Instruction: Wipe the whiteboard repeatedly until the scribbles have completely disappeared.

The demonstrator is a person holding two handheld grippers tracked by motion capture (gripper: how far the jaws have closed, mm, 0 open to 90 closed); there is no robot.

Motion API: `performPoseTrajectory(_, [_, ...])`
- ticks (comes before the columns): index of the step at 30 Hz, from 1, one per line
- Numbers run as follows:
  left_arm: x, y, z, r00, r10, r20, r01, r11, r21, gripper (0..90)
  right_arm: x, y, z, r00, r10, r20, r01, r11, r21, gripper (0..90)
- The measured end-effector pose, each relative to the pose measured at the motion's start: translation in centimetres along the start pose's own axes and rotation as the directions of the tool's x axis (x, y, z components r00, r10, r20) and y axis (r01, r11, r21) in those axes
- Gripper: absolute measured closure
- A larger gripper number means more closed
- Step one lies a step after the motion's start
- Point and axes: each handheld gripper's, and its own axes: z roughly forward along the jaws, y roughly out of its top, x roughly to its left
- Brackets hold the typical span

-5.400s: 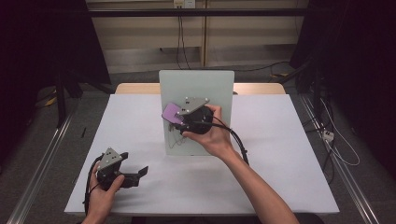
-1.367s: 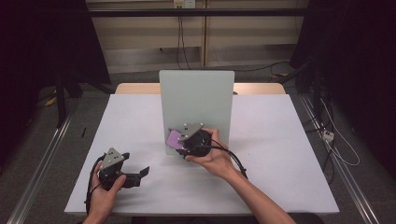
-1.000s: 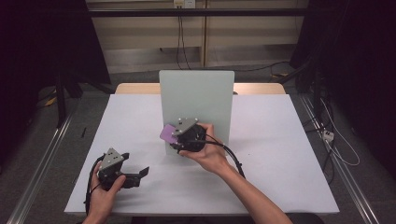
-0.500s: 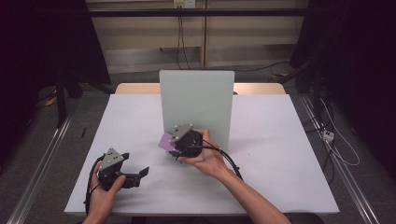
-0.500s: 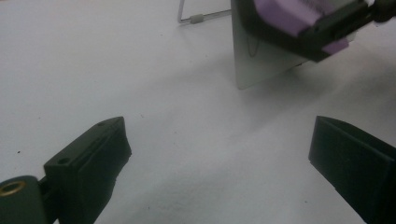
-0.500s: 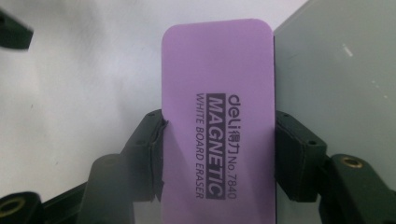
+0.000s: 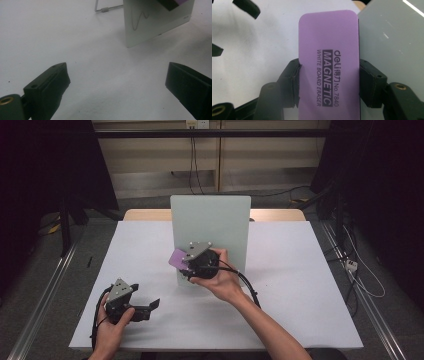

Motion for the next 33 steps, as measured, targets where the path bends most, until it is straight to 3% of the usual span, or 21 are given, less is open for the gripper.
performPoseTrajectory(10, [0.1, 0.0, -0.1, 1.0, 0.0, -0.004, 0.0, 1.0, -0.004, 4.8, 3.0, -1.6, 3.6, 0.9944, -0.043, -0.097, 0.052, 0.995, 0.084, 41.6])
performPoseTrajectory(15, [0.1, 0.0, -0.1, 0.9999, -0.01, -0.004, 0.01, 0.9999, -0.007, 4.8, 3.4, -1.4, 4.3, 0.9911, -0.06, -0.119, 0.071, 0.993, 0.098, 41.6])
performPoseTrajectory(27, [0.1, 0.0, -0.1, 1.0, -0.003, -0.003, 0.003, 1.0, -0.009, 4.8, 1.3, 0.8, 2.2, 0.9968, -0.054, -0.059, 0.056, 0.998, 0.035, 41.6])
performPoseTrajectory(33, [0.1, 0.0, -0.1, 1.0, -0.006, -0.005, 0.006, 1.0, -0.004, 4.8, 1.5, 1.2, 2.6, 0.9969, -0.06, -0.05, 0.061, 0.998, 0.015, 41.6])
